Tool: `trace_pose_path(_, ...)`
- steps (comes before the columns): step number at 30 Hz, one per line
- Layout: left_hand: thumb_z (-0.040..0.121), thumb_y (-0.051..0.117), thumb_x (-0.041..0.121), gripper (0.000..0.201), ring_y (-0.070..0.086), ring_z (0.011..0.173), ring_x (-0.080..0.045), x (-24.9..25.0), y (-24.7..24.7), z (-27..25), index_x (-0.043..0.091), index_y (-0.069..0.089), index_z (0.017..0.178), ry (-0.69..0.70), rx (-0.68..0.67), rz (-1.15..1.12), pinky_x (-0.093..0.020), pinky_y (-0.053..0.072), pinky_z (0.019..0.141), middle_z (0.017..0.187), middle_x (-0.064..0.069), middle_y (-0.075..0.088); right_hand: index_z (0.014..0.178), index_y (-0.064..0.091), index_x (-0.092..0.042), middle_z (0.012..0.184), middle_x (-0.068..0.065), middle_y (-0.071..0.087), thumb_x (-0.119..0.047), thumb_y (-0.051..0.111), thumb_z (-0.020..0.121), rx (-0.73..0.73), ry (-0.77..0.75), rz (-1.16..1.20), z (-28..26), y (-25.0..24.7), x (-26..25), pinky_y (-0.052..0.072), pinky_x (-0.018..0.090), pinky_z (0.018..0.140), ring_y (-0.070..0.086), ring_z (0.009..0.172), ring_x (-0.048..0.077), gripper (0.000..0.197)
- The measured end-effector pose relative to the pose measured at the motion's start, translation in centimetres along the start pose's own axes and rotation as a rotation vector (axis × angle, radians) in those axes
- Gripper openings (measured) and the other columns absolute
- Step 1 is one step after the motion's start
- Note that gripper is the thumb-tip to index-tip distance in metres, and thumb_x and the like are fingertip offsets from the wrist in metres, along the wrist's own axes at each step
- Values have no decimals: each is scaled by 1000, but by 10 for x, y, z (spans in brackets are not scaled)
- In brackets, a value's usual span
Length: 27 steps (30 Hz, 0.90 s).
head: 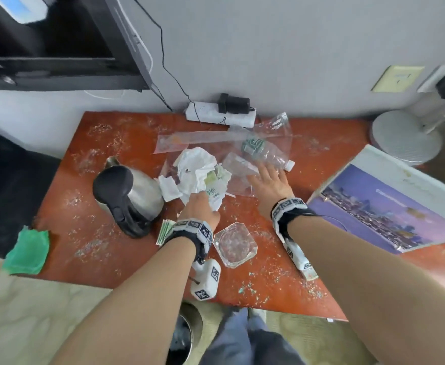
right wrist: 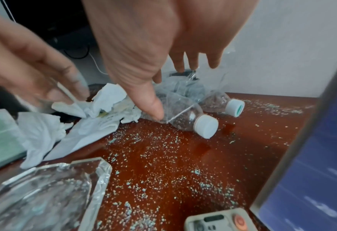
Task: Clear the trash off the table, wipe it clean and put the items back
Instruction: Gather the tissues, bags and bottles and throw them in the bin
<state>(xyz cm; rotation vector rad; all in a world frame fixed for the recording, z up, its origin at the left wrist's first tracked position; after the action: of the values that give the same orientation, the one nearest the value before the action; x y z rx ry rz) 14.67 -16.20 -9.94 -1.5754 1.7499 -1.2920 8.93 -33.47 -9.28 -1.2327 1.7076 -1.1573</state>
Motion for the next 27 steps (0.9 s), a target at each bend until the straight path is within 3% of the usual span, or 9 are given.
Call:
trace_pose_path(4, 89, 66, 32, 68, 43, 134, -28, 14, 15, 42, 12, 34, 145, 89, 30, 133, -43, 46, 102, 150, -8, 36, 156, 10, -30, 162, 15, -17, -6, 69, 75, 2, -35, -110, 25, 9, 1, 2, 65, 117, -11, 150, 37, 103)
trace_pose_path(6, 86, 70, 35, 81, 33, 141, -28, 15, 27, 57, 12, 26, 149, 111, 32, 172, -44, 43, 106, 156, -9, 28, 157, 2, -32, 161, 15, -22, -12, 72, 77, -37, -60, -141, 34, 19, 2, 1, 66, 116, -14, 149, 38, 108)
trace_pose_path(9, 85, 71, 36, 90, 27, 144, -28, 16, 41, 67, 13, 17, 153, 121, 21, 219, -45, 40, 108, 159, -10, 22, 156, -7, -34, 161, 13, -24, -7, 71, 77, -49, -80, -125, 43, 32, 4, 3, 66, 117, -12, 149, 38, 114)
trace_pose_path(12, 88, 70, 33, 88, 29, 143, -28, 15, 45, 69, 14, 15, 154, 82, 23, 212, -45, 43, 105, 161, -9, 20, 155, -10, -36, 162, 13, -20, -1, 68, 77, -52, -107, -82, 48, 42, 4, 8, 65, 117, -7, 150, 39, 115)
trace_pose_path(19, 89, 66, 21, 69, 40, 129, -30, 13, 41, 77, 16, 28, 147, 71, 62, 189, -44, 49, 91, 149, -8, 32, 155, -1, -39, 165, 10, -10, 1, 65, 80, -34, -127, -2, 55, 45, 5, 16, 62, 117, 4, 150, 38, 107)
trace_pose_path(24, 77, 76, 49, 85, 41, 124, -29, 10, 49, 85, 15, 31, 141, 68, 50, 249, -45, 54, 83, 142, -7, 33, 155, 2, -40, 165, 9, -7, -3, 65, 83, -16, -142, 3, 58, 49, 9, 20, 61, 117, 11, 149, 39, 102)
trace_pose_path(27, 78, 76, 48, 82, 43, 121, -30, 10, 49, 87, 14, 34, 139, 58, 75, 223, -44, 56, 78, 139, -8, 36, 155, 2, -41, 165, 9, -7, -5, 65, 84, -5, -144, 11, 57, 51, 9, 19, 60, 118, 11, 149, 39, 102)
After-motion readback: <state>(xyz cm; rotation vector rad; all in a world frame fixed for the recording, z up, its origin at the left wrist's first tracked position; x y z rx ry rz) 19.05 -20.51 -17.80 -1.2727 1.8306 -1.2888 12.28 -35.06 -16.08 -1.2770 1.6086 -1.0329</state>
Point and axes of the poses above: each hand's wrist, its own z-axis towards the middle knuckle, its own y-axis out of the palm, x = y × z, the point moved 8 cm from there along z, towards the middle knuckle
